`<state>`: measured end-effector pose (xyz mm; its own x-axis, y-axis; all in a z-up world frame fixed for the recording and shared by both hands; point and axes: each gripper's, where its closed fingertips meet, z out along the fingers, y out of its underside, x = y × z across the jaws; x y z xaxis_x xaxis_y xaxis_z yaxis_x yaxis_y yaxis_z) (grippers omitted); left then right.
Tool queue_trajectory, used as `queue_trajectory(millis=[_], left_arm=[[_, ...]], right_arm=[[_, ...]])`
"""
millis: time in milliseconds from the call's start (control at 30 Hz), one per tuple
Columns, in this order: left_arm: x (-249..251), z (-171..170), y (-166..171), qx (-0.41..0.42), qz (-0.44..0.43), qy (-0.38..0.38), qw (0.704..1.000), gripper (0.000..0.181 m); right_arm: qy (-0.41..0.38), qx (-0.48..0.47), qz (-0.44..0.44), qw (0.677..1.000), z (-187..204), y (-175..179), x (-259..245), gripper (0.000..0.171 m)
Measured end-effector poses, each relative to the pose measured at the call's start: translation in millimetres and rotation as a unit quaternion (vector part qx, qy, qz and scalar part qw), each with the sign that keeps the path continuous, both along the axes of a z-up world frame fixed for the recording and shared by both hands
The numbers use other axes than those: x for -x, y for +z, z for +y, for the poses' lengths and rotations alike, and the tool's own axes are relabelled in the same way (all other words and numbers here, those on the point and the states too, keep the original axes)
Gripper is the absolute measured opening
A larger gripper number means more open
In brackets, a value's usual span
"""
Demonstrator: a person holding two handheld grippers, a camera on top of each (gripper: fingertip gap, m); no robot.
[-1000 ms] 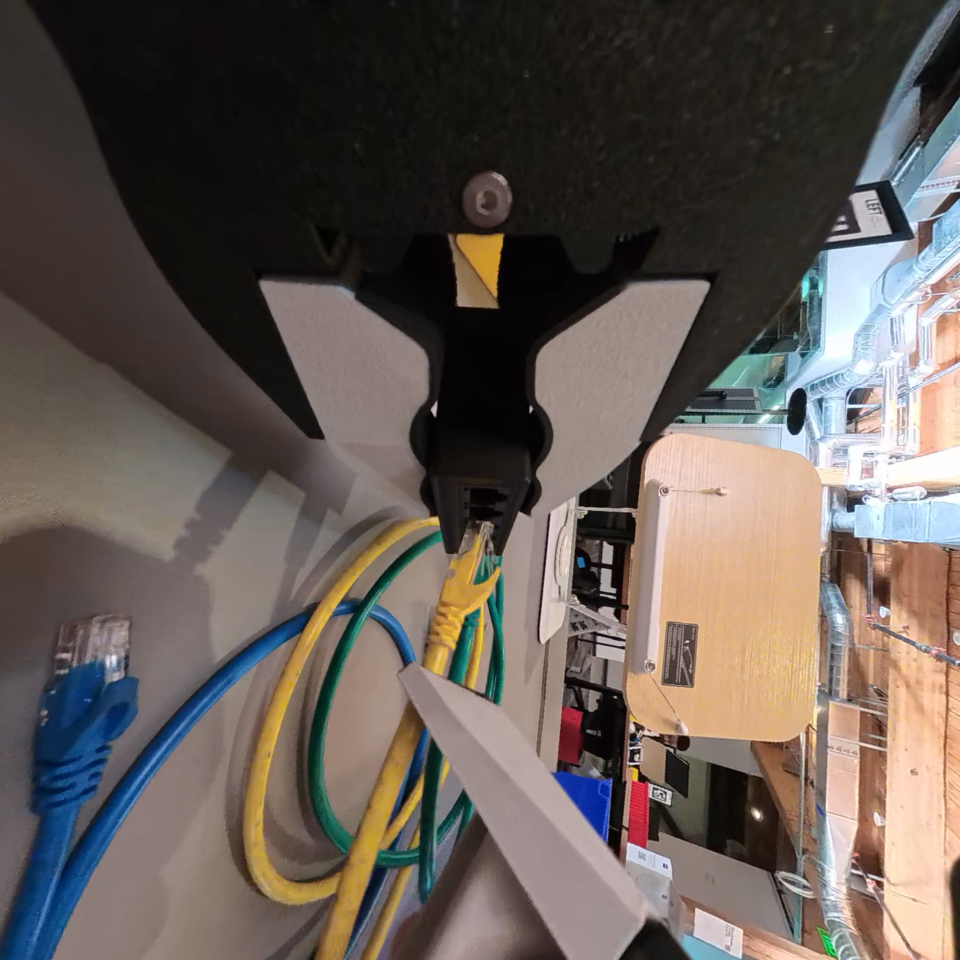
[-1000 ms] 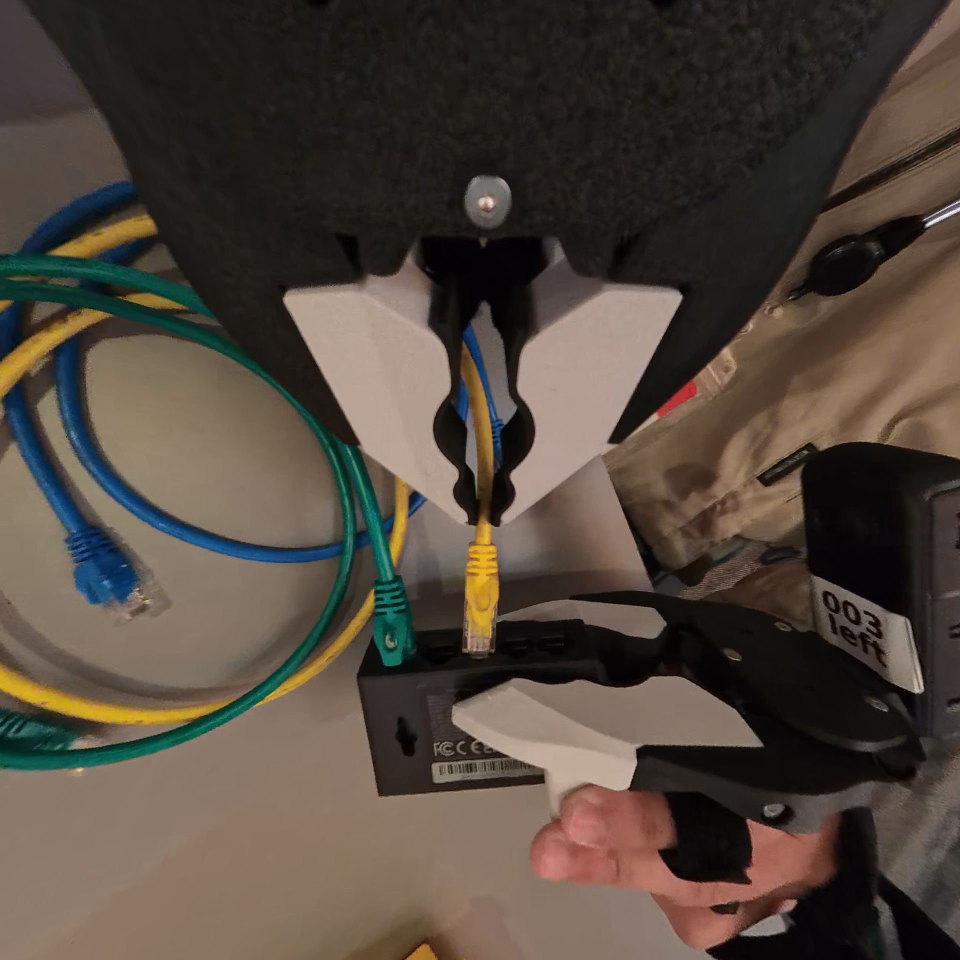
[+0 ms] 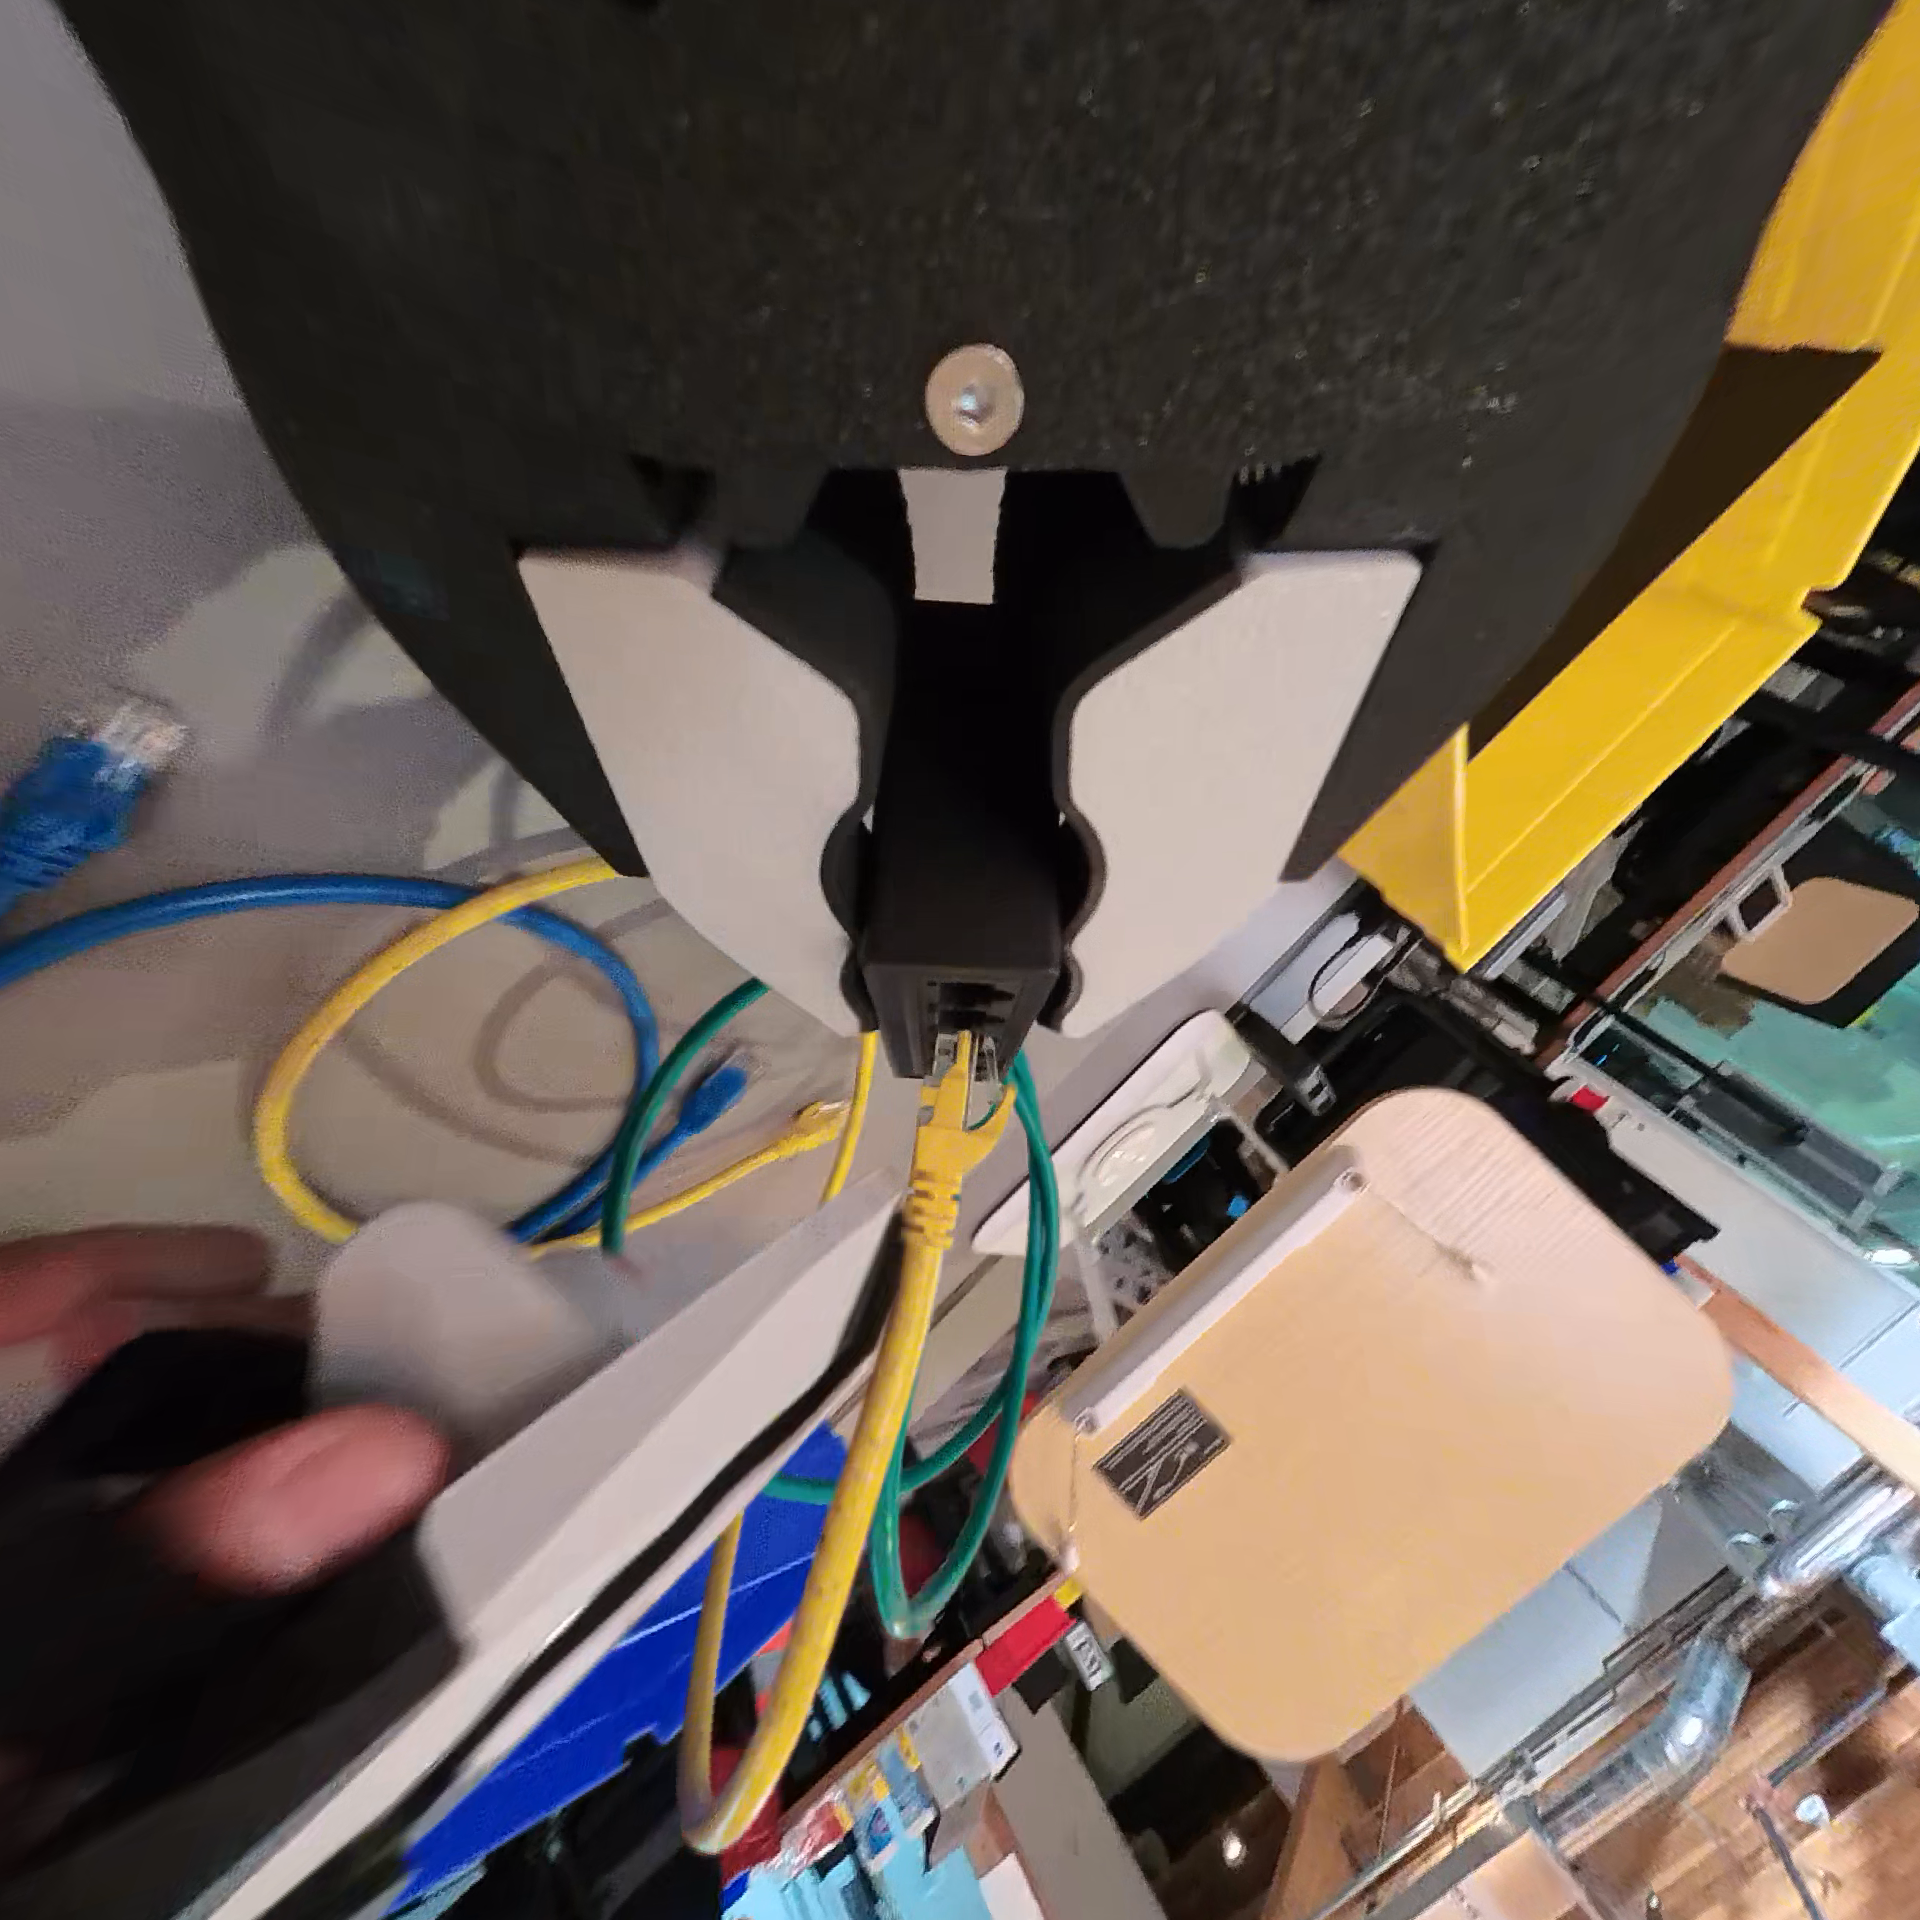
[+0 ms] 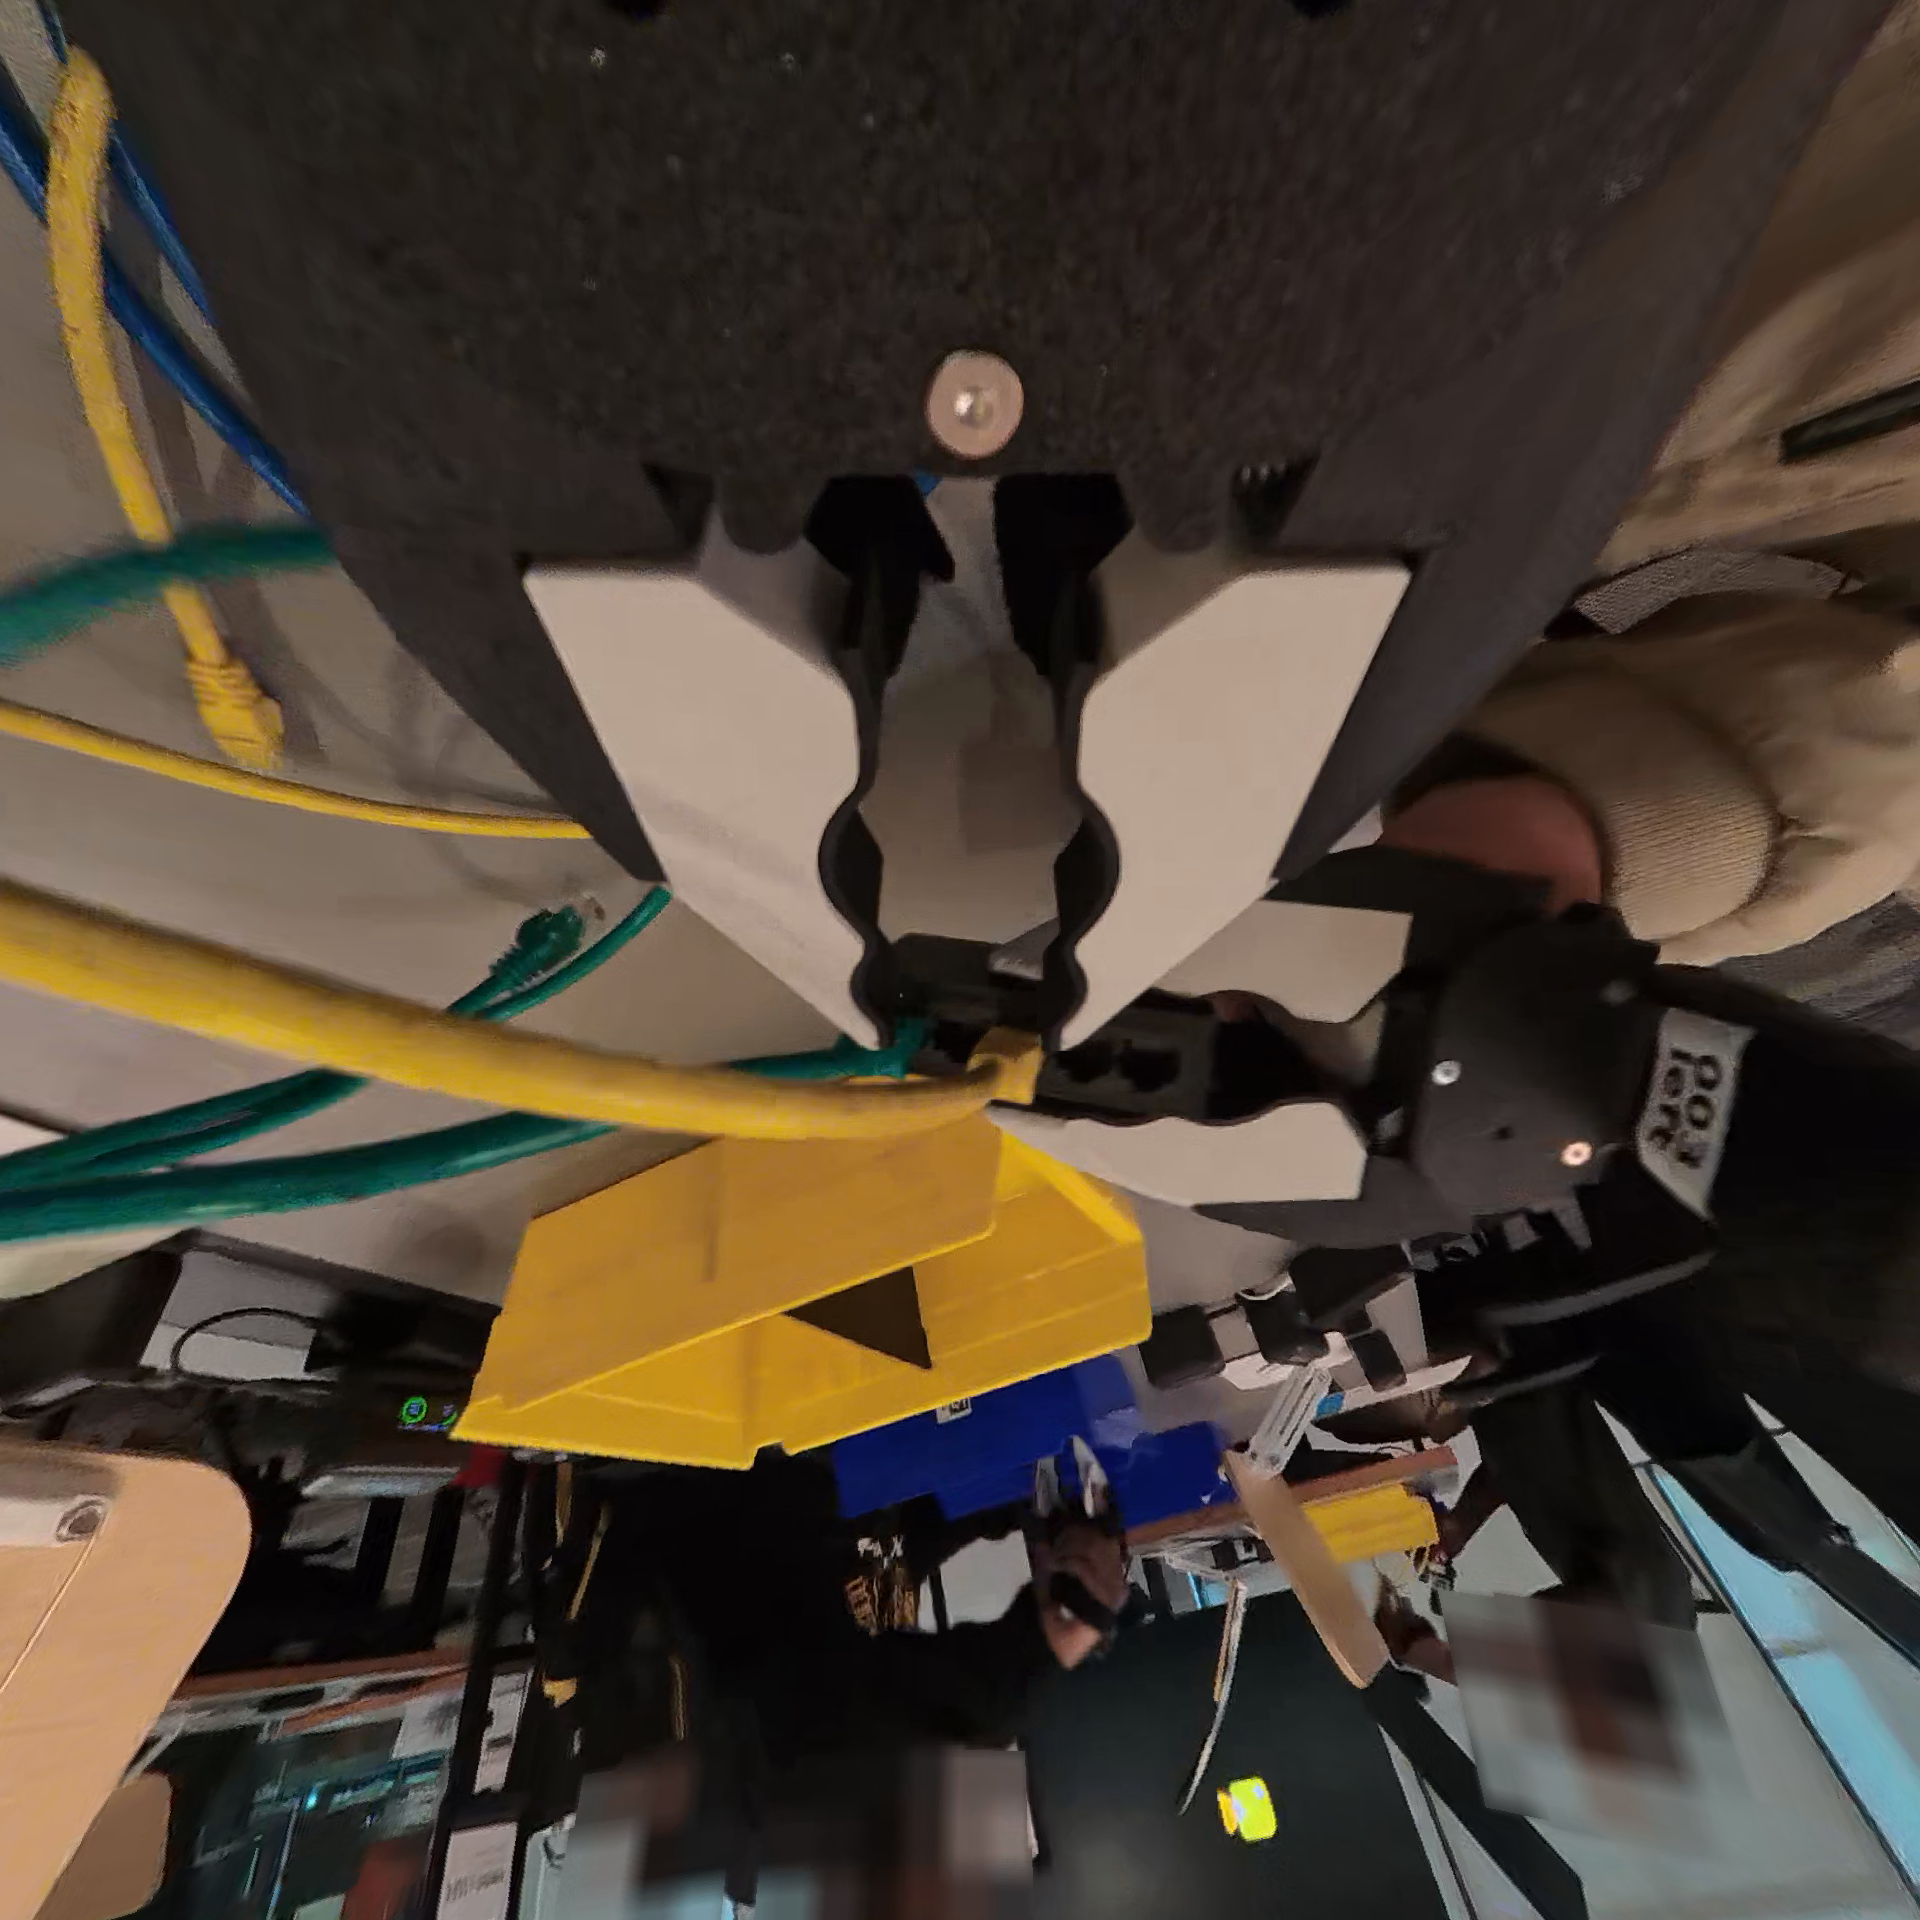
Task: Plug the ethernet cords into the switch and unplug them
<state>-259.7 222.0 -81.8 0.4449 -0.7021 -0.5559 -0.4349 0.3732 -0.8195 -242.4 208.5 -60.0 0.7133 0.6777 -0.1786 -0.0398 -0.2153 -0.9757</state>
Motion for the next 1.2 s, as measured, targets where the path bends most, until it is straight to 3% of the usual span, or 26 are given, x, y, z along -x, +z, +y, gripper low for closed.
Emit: queue_trajectory(millis=[167,600,833,967,1100,1167,1200], left_arm=[[-15.2,-15.5,-1.0,-0.003,0.004,-0.027,1.0,0.029],[-21.0,-26.4,1.0,-0.001,0.002,-0.056,0.998,0.029],[-18.1,-24.4,0.9,-0.094,0.036,-0.007,0.995,0.029],[-16.1,-17.1,-7.7,-0.079,0.053,0.017,0.995,0.03],[-11.2,-3.3,-43.3,-0.002,0.131,0.041,0.99,0.029],[-12.6,-5.1,-22.9,-0.011,0.085,0.037,0.996,0.029],[-11.9,-6.3,-7.6,-0.026,0.064,0.035,0.997,0.029]], right_arm=[[0.026,0.012,0.016,0.999,-7.1,-1.5,6.7,0.012],[0.076,0.08,0.089,0.99,-12.2,-9.9,6.1,0.012],[0.065,0.039,0.016,0.997,-18.2,-3.3,6.5,0.012],[0.057,0.031,-0.011,0.998,-18.9,-5.5,9.3,0.012],[0.076,0.023,-0.011,0.997,-26.1,-2.2,20.1,0.012],[0.037,0.012,-0.071,0.997,-19.3,-10.6,17.3,0.013],[0.042,-0.016,-0.045,0.998,-22.0,2.4,17.6,0.012]])
